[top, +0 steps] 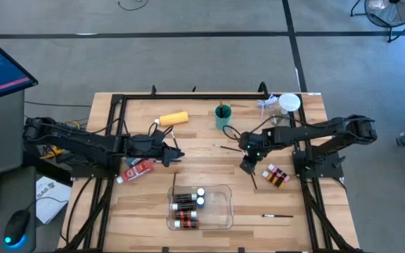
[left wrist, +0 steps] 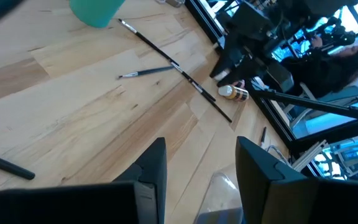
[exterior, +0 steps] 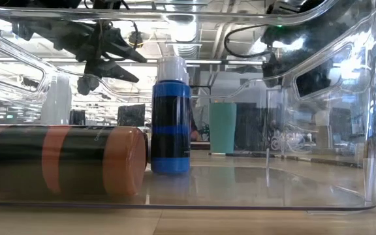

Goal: Pick & Place Paint Supplies
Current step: Put the silver paint brush into the green cup

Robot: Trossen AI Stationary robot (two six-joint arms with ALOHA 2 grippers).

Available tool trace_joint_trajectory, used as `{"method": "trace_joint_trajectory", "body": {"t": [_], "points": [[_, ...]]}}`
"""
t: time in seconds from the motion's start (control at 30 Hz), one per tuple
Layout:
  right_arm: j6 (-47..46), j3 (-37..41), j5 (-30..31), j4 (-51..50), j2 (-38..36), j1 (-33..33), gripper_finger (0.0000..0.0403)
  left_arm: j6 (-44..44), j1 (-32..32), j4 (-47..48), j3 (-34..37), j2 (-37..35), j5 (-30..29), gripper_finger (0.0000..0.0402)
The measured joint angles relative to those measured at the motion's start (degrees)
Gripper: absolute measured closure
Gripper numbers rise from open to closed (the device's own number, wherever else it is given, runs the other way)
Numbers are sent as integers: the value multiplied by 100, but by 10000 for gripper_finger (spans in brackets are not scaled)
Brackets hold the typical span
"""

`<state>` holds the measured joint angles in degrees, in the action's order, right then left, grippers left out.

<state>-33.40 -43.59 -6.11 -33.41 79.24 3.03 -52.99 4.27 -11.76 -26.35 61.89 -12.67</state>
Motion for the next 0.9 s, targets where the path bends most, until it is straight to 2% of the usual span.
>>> {"method": "trace_joint_trajectory", "body": {"t": [0.2, 0.33, 0.47, 0.67, 0.9], "points": [[-1132, -1, 48, -3, 0, -213, 295, -20, 0, -180, 0, 0, -154, 302], [-1640, -3, 26, -454, 4, -247, 295, -127, 0, -251, 0, 0, -236, 302], [-1610, -3, 5, -609, 4, -505, 295, -288, 0, -330, 0, 0, -241, 302], [-1044, -3, 18, -441, 20, -1034, 295, -300, 0, -490, 0, 0, -262, 302], [-983, -3, 8, -406, 24, -1755, 295, -447, 0, -600, 0, 0, -284, 302]]}}
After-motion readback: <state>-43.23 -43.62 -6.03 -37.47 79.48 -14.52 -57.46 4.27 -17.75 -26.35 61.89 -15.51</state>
